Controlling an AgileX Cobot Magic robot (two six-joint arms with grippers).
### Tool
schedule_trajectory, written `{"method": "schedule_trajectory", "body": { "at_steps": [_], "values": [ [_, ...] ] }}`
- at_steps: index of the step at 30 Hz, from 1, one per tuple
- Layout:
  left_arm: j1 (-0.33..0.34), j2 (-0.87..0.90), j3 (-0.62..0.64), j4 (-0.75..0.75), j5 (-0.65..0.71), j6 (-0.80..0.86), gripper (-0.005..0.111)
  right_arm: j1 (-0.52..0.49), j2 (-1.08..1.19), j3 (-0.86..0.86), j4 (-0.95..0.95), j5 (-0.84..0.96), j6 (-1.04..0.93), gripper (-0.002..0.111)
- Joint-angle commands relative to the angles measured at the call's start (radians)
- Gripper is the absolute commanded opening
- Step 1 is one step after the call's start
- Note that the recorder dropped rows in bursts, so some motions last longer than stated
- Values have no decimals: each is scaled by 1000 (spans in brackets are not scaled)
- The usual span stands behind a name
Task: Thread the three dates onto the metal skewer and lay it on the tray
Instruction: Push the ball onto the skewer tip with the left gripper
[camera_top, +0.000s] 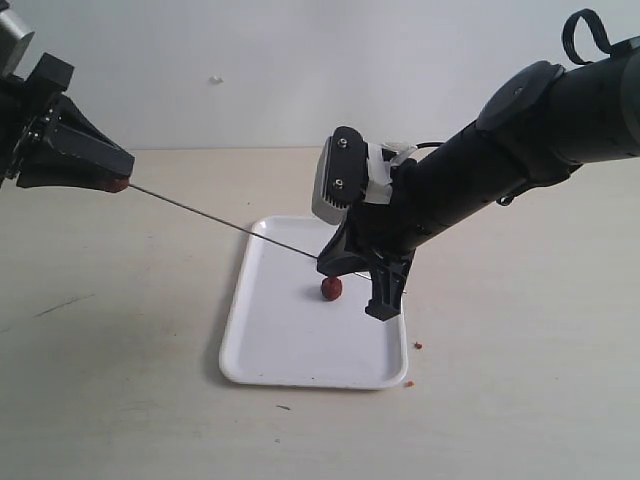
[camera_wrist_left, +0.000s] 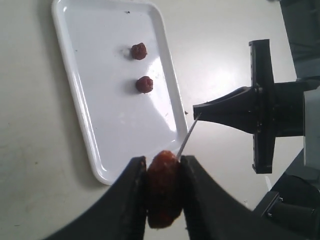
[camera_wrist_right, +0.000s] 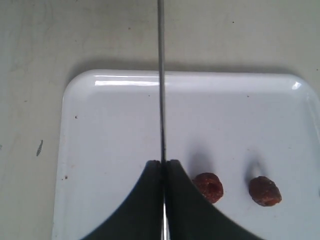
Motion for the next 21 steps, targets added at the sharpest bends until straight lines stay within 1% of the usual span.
{"method": "schedule_trajectory", "body": {
  "at_steps": [1, 5, 11, 14, 17, 21],
  "values": [
    [-24, -3, -8, -14, -18, 4, 26, 2, -2, 3, 5, 2, -8, 0],
    [-26, -3, -8, -25, -14, 4, 26, 2, -2, 3, 52, 2, -32, 0],
    [-28, -3, -6, -25, 2, 4, 26, 2, -2, 3, 57, 2, -34, 0],
    [-46, -3, 2, -25, 2, 4, 26, 2, -2, 3, 95, -2, -55, 0],
    [-82, -3, 5, -35, 2, 8, 26, 2, -2, 3, 131, -2, -78, 0],
    [-84, -3, 5, -73, 8, 8, 26, 2, -2, 3, 151, -2, -78, 0]
  ]
}}
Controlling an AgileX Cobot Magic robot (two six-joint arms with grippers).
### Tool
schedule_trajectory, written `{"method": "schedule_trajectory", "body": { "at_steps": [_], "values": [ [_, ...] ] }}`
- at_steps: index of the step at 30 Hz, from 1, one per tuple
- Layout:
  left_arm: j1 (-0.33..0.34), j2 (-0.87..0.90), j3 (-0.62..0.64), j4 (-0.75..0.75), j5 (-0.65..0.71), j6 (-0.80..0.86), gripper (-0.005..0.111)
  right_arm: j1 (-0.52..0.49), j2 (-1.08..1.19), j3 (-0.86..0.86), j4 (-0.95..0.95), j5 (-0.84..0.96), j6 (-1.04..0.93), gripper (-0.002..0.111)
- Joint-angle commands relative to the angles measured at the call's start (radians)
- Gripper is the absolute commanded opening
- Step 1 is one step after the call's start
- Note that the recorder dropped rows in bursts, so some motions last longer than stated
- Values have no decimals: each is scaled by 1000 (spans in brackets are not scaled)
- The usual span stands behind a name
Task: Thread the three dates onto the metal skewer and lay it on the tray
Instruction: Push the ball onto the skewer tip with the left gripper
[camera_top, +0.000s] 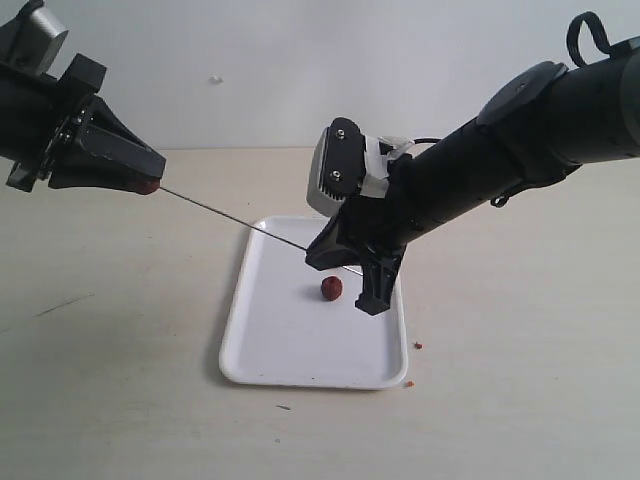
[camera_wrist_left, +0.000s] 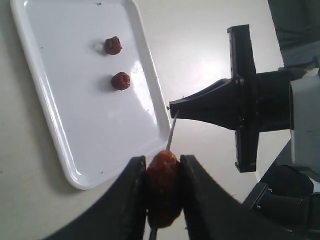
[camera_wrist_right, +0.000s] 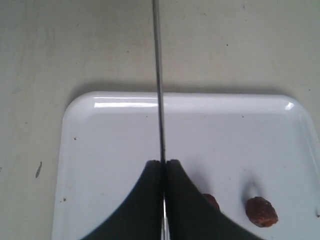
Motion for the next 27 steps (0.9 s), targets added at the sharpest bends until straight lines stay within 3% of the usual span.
{"method": "schedule_trajectory", "body": {
  "at_steps": [1, 16, 24, 27],
  "values": [
    [-8, -3, 5, -46, 24, 6, 26, 2, -2, 3, 51, -4, 2, 0],
    [-8, -3, 5, -46, 19, 6, 28, 2, -2, 3, 108, 10, -25, 0],
    [-8, -3, 5, -43, -35, 6, 63, 2, -2, 3, 125, 8, 0, 0],
    [-8, -3, 5, -43, -76, 6, 69, 2, -2, 3, 125, -29, 48, 0]
  ]
}}
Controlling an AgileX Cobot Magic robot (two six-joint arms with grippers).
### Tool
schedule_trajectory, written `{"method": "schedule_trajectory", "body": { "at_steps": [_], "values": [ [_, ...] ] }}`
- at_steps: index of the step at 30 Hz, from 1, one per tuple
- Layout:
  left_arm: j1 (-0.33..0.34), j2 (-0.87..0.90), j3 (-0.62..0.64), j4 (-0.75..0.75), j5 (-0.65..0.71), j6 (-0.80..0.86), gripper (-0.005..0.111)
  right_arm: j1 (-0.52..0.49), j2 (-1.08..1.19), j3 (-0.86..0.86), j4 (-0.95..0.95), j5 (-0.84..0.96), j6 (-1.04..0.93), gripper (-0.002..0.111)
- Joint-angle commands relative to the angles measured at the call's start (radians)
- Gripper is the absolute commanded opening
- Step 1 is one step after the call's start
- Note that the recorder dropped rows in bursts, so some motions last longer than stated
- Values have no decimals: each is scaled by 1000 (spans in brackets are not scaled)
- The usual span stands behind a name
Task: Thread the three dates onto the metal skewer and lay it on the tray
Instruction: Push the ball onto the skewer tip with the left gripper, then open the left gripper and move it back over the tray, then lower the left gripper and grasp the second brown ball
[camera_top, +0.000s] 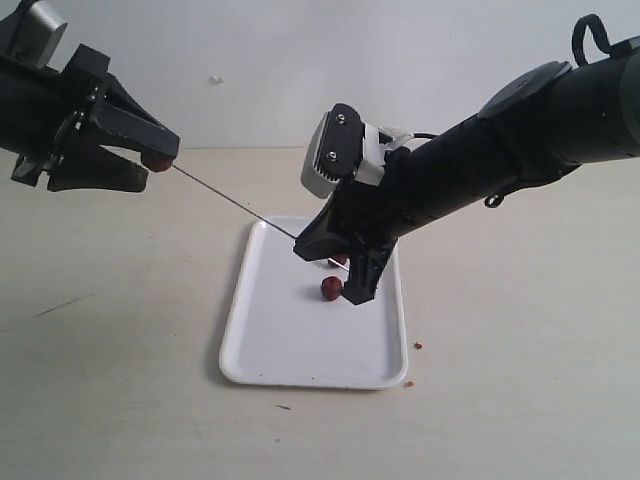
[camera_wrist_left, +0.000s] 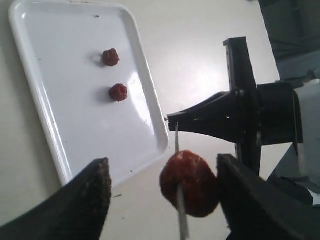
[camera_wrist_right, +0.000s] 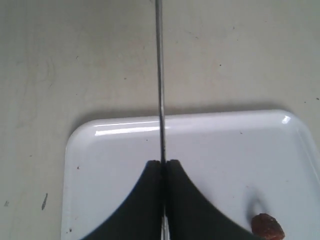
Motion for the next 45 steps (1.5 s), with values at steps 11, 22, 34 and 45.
{"method": "schedule_trajectory", "body": {
  "at_steps": [11, 22, 34, 45],
  "values": [
    [-8, -3, 5, -14, -89, 77, 70, 2, -2, 3, 77, -233, 300, 0],
    [-200, -3, 5, 236, -347, 87, 70, -76, -2, 3, -5, -327, 619, 0],
    [-532, 178, -112, 750, -471, -484, 70, -344, -2, 3, -85, -92, 756, 0],
    [-644, 547, -525, 990, -182, -810, 70, -336, -2, 3, -99, -80, 755, 0]
  ]
}}
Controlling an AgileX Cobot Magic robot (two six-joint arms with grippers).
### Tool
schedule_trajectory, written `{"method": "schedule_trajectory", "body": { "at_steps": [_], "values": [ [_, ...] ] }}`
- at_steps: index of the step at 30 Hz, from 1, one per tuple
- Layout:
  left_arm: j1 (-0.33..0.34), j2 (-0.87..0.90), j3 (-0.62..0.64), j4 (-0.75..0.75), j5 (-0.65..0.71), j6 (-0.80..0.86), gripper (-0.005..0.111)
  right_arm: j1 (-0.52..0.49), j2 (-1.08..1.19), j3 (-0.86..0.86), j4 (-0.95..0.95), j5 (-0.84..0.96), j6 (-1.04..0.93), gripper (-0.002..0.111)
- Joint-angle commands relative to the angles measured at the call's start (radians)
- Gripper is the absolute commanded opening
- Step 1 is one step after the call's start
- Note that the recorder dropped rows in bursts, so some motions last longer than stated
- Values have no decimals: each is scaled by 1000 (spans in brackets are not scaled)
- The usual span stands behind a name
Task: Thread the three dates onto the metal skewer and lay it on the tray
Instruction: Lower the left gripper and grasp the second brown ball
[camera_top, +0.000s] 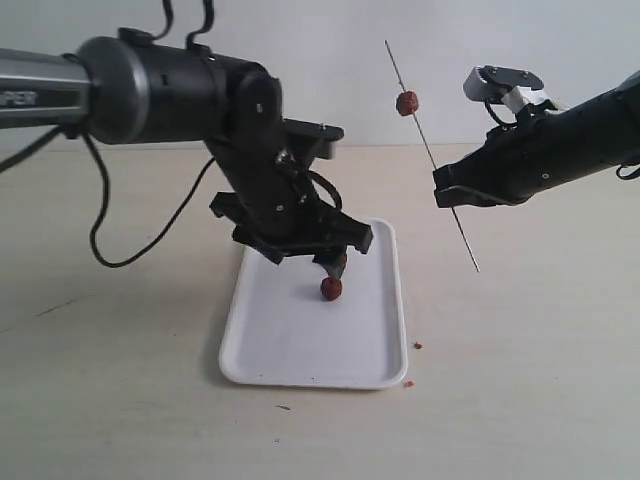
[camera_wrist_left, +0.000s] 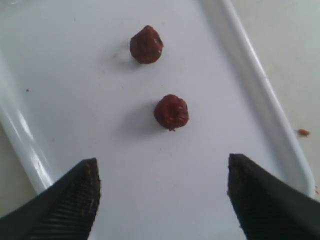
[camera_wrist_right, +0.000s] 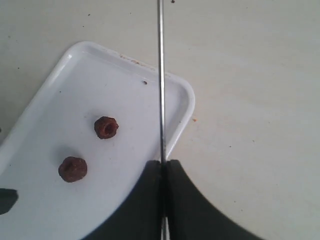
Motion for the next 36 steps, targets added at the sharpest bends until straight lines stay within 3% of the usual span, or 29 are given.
{"method": "schedule_trajectory", "body": {
  "at_steps": [1, 10, 23, 31, 36],
  "values": [
    [-21, 115, -166, 57, 132, -80, 70, 1, -2, 3, -5, 7, -2, 0],
    [-32, 245, -327, 72, 181, -120, 70, 1, -2, 3, -5, 7, -2, 0],
    [-32, 312, -362, 74, 159, -151, 70, 1, -2, 3, -1, 9, -2, 0],
    [-32, 320, -362, 74, 199, -173, 50, 1, -2, 3, 5, 9, -2, 0],
    [-32, 320, -362, 74, 222, -171, 50, 1, -2, 3, 6, 9, -4, 0]
  ]
}}
